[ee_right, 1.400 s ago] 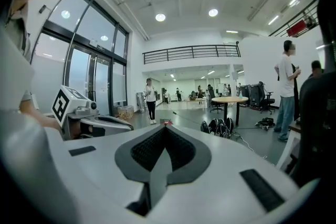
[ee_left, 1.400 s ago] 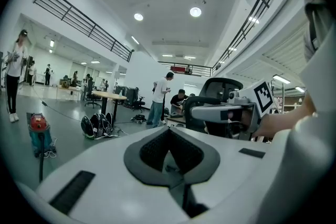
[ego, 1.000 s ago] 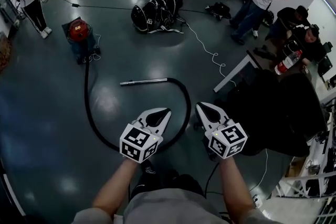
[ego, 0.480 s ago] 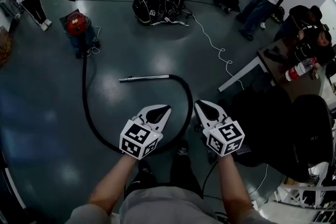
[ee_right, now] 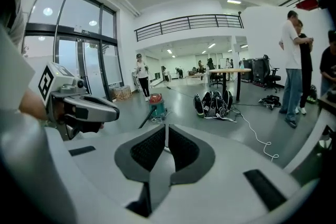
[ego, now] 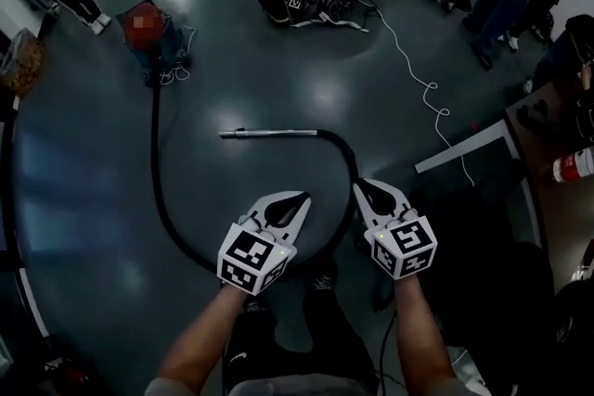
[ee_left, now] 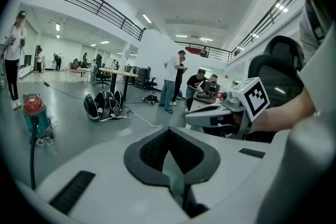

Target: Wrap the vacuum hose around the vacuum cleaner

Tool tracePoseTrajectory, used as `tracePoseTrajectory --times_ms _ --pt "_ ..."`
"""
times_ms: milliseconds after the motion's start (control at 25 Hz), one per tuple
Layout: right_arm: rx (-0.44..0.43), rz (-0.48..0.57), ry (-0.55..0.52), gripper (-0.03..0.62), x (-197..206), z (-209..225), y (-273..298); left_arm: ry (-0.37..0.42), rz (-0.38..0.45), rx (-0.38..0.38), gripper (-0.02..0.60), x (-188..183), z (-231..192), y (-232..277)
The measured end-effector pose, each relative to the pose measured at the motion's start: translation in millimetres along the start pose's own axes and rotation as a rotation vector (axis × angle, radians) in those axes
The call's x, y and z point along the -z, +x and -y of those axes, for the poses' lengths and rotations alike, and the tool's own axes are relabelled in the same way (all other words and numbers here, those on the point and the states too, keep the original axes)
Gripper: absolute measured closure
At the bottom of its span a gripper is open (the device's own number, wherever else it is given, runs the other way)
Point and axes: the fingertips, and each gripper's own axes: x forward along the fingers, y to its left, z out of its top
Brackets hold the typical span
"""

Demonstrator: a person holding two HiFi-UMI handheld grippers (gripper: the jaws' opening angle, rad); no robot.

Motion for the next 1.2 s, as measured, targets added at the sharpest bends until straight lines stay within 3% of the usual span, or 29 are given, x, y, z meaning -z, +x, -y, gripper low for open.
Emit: tracePoseTrajectory --times_ms 200,360,720,800,1000,1080,1200 --pt "0.038 -0.071 0.019 0.589 78 52 57 -0.034 -0.065 -0.016 0.574 75 -32 59" --pt "0.076 -0.124 0.062 0.559 162 79 99 -0.036 -0.101 -0.003 0.574 150 -57 99" --pt "0.169 -0.209 0.074 0.558 351 160 201 -0.024 -0.132 0.031 0.574 314 -121 199" --pt "0.178 -0.231 0.075 0.521 389 180 225 -0.003 -0.134 0.034 0.574 346 -131 219" --pt "0.189 -0.295 0.057 0.511 483 233 275 0.001 -0.158 0.027 0.575 425 -151 261" --pt "0.198 -0.323 0.071 0.459 521 256 291 0.002 -0.177 0.020 0.574 457 -158 273" --pt "0.216 -0.359 0.059 0.434 560 294 306 0.006 -0.191 0.007 0.574 492 -170 296"
